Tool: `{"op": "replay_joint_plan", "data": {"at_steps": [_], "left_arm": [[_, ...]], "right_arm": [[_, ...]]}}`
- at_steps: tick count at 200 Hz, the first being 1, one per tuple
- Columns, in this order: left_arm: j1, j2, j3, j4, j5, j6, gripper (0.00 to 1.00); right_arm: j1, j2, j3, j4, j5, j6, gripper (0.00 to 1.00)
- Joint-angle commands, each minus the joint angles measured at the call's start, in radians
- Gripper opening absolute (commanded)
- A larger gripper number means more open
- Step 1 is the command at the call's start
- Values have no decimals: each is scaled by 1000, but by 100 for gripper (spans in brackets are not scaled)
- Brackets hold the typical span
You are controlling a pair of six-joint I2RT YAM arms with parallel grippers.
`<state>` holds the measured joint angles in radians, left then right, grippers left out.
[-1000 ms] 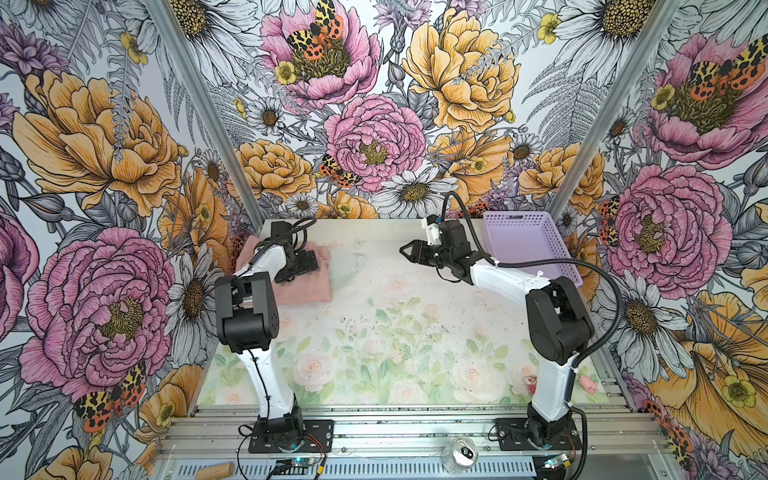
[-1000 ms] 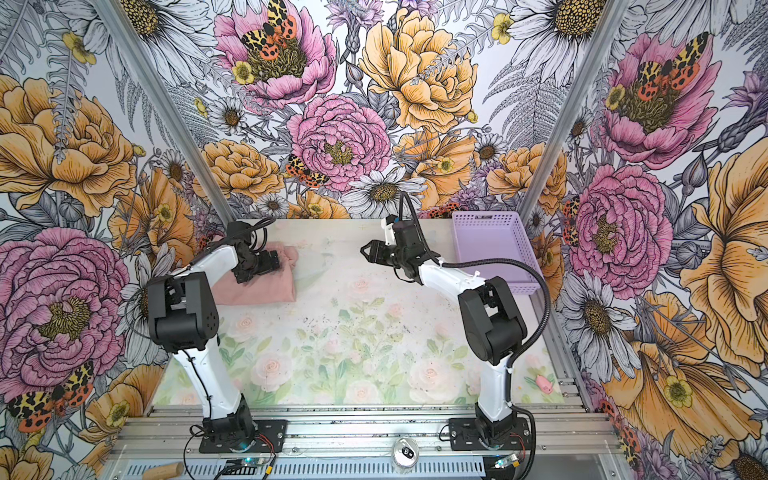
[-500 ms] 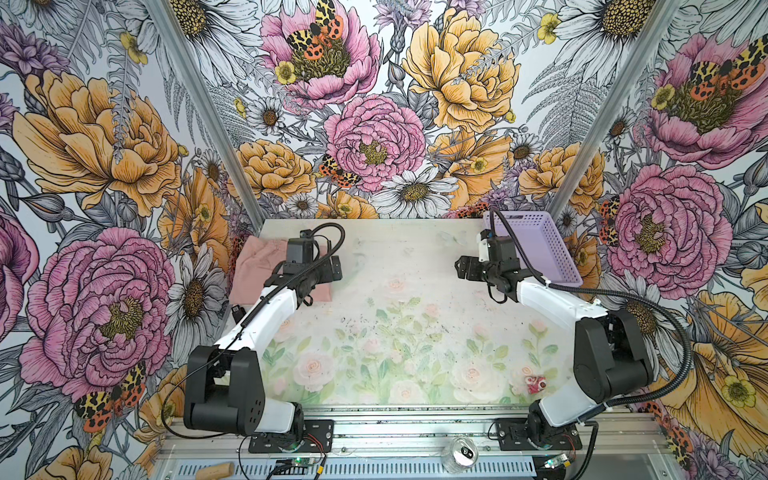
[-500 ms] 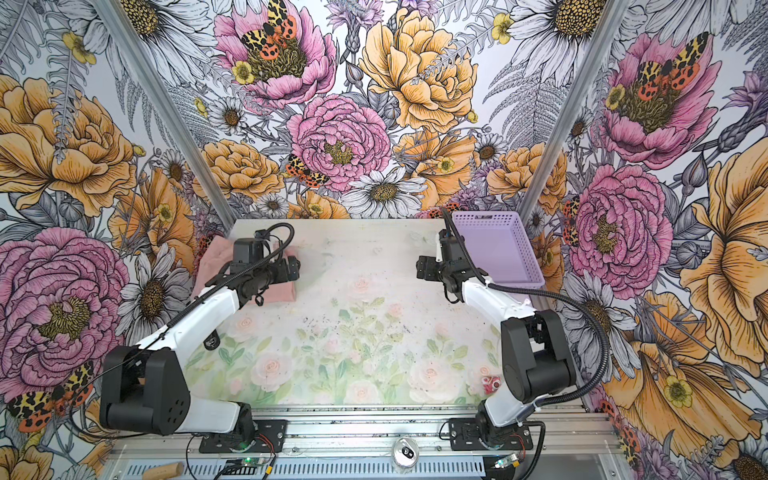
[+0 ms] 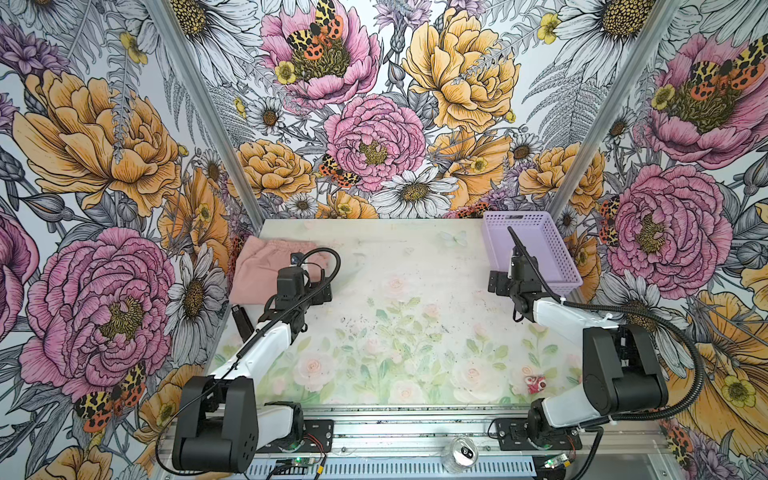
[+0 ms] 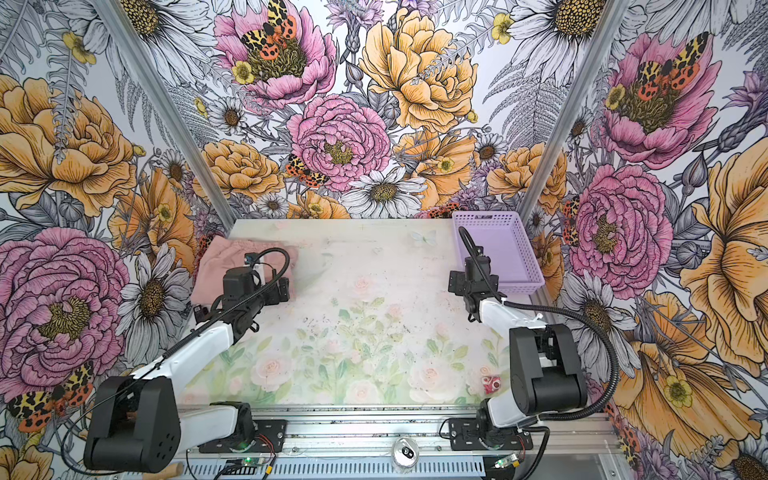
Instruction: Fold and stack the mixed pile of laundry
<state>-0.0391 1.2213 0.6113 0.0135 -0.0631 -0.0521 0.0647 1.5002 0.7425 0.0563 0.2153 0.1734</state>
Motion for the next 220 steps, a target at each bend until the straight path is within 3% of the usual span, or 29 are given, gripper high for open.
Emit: {"op": "replay_joint_plan", "data": {"at_steps": [1,56,96,147,220], "left_arm": [[35,-17,-53,193,-6,58,99],[45,126,-147,547,25,58,99],[36,242,-185,764,-10,81,99],[48,317,-212,870,-23,57,99],[53,322,-222,892,-21,52,99]], "right_arm": [[-4,3,-28,203,36,-80,99],[-22,14,-233,595,39,-113,100],[-27,-3,-296,687,44,-100,100],[-48,43,-369,863,21,-91,100],[-46,35,-367,842,24,-85,100]]}}
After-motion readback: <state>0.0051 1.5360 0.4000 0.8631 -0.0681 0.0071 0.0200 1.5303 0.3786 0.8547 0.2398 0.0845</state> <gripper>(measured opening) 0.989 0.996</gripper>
